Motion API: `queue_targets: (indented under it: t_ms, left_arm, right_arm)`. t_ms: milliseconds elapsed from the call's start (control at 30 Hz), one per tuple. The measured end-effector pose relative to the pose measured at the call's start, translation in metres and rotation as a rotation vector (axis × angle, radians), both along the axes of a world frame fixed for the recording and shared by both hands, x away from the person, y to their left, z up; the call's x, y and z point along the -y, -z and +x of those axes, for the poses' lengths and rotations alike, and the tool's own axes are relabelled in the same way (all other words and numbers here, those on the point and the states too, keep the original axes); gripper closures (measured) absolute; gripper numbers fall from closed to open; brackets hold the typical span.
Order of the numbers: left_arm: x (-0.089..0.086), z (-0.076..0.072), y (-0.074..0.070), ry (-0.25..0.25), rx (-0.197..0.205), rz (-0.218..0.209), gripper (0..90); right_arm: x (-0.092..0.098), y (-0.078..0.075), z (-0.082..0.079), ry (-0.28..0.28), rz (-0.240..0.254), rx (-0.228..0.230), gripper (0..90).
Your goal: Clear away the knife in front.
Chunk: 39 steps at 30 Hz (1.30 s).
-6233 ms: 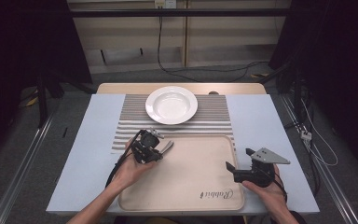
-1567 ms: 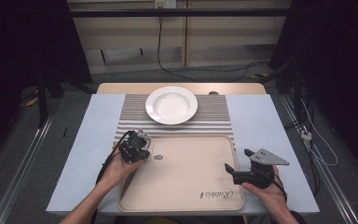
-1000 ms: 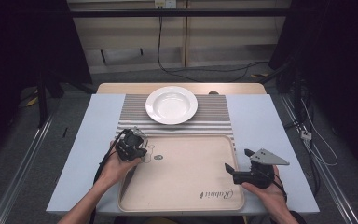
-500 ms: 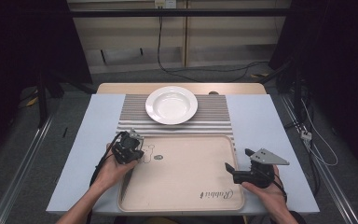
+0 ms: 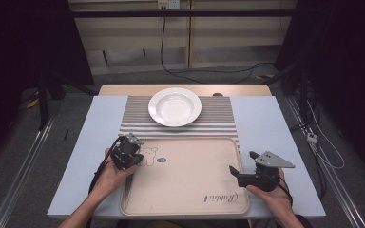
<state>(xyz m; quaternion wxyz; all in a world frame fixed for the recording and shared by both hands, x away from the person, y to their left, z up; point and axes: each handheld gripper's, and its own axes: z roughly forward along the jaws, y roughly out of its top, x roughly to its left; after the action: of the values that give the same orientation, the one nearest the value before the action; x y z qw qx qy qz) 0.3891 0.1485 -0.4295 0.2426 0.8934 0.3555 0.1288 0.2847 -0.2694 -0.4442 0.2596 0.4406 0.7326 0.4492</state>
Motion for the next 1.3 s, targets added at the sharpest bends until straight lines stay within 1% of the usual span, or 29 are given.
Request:
queue_targets:
  t_ms: [100, 167, 233, 300, 333, 367, 400, 433, 467, 500, 533, 600, 633, 667, 700, 800, 833, 867, 900, 967, 1000, 1033, 1067, 1133, 1267, 1300]
  left_arm:
    - [-0.002, -0.001, 0.001, -0.002, 0.008, -0.009, 90.0]
    - [-0.004, 0.0, 0.001, -0.007, 0.002, -0.035, 89.6]
    - [-0.005, 0.0, 0.001, -0.006, 0.005, -0.057, 84.1]
    - [-0.006, 0.0, -0.002, 0.003, 0.026, -0.083, 80.7]
    - [-0.007, 0.0, -0.004, 0.008, 0.025, -0.097, 78.5]
    - [-0.008, -0.001, -0.005, 0.007, 0.036, -0.109, 76.7]
    - [-0.008, -0.002, -0.006, 0.01, 0.054, -0.11, 75.7]
    - [-0.008, -0.002, -0.007, 0.014, 0.063, -0.117, 72.9]
    - [-0.008, -0.003, -0.008, 0.008, 0.07, -0.131, 69.0]
    - [-0.008, -0.003, -0.009, 0.006, 0.08, -0.136, 62.8]
    - [-0.008, -0.003, -0.009, -0.003, 0.089, -0.144, 55.8]
    - [-0.008, -0.004, -0.011, -0.024, 0.097, -0.178, 41.6]
    - [-0.009, -0.004, -0.013, -0.026, 0.108, -0.168, 37.7]
    - [-0.008, -0.005, -0.014, -0.031, 0.115, -0.172, 33.4]
    - [-0.009, -0.006, -0.015, -0.037, 0.121, -0.18, 27.3]
    - [-0.011, -0.008, -0.019, -0.044, 0.11, -0.223, 15.8]
    - [-0.012, -0.01, -0.02, -0.061, 0.118, -0.222, 12.7]
    - [-0.014, -0.011, -0.022, -0.044, 0.115, -0.232, 10.4]
    - [-0.015, -0.013, -0.023, -0.043, 0.12, -0.249, 8.2]
    - [-0.02, -0.014, -0.027, -0.009, 0.123, -0.282, 7.3]
    - [-0.022, -0.016, -0.028, -0.018, 0.141, -0.284, 6.7]
    - [-0.024, -0.018, -0.029, -0.013, 0.156, -0.3, 6.7]
    - [-0.027, -0.019, -0.03, -0.023, 0.172, -0.312, 6.1]
    - [-0.03, -0.023, -0.031, -0.038, 0.186, -0.327, 6.0]
    - [-0.032, -0.031, -0.034, -0.079, 0.234, -0.286, 7.8]
    - [-0.033, -0.034, -0.035, -0.078, 0.246, -0.294, 8.4]
  right_arm:
    - [0.0, 0.0, 0.0, 0.001, 0.001, -0.002, 8.1]
    - [0.0, 0.0, 0.0, -0.001, 0.001, -0.002, 8.1]
    - [0.0, 0.0, 0.0, -0.001, 0.002, -0.002, 8.1]
    - [0.0, 0.0, 0.0, 0.0, 0.002, -0.002, 8.1]
    - [0.0, 0.0, 0.0, 0.0, 0.002, -0.002, 8.1]
    - [0.0, 0.0, 0.0, 0.0, 0.002, -0.001, 8.1]
    - [0.0, 0.0, 0.0, 0.001, 0.001, -0.001, 8.1]
    - [0.0, 0.0, 0.0, 0.003, 0.001, -0.001, 8.0]
    - [0.0, 0.0, 0.0, 0.003, 0.002, -0.001, 8.0]
    - [0.0, 0.0, 0.0, 0.003, 0.002, 0.0, 8.0]
    - [0.001, 0.0, 0.0, 0.003, 0.002, 0.0, 8.0]
    - [0.001, 0.0, 0.0, 0.004, 0.004, -0.001, 8.0]
    - [0.001, 0.0, 0.0, 0.004, 0.003, 0.0, 8.0]
    - [0.001, 0.0, 0.0, 0.004, 0.004, -0.001, 7.9]
    - [0.001, 0.0, 0.0, 0.006, 0.004, -0.001, 7.9]
    - [0.001, 0.001, 0.001, 0.008, 0.004, -0.003, 7.9]
    - [0.001, 0.001, 0.001, 0.008, 0.004, -0.003, 7.9]
    - [0.001, 0.001, 0.001, 0.007, 0.005, -0.005, 7.9]
    - [0.001, 0.001, 0.001, 0.006, 0.004, -0.004, 7.9]
    - [0.0, 0.0, 0.001, 0.005, 0.005, -0.002, 7.9]
    - [0.001, 0.0, 0.001, 0.007, 0.005, -0.003, 7.8]
    - [0.001, 0.0, 0.001, 0.007, 0.005, -0.003, 7.8]
    - [0.001, 0.0, 0.001, 0.007, 0.006, -0.003, 7.8]
    - [0.001, 0.0, 0.001, 0.008, 0.006, -0.003, 7.8]
    - [0.001, 0.001, 0.001, 0.009, 0.007, -0.004, 7.8]
    - [0.001, 0.001, 0.001, 0.011, 0.008, -0.006, 7.7]
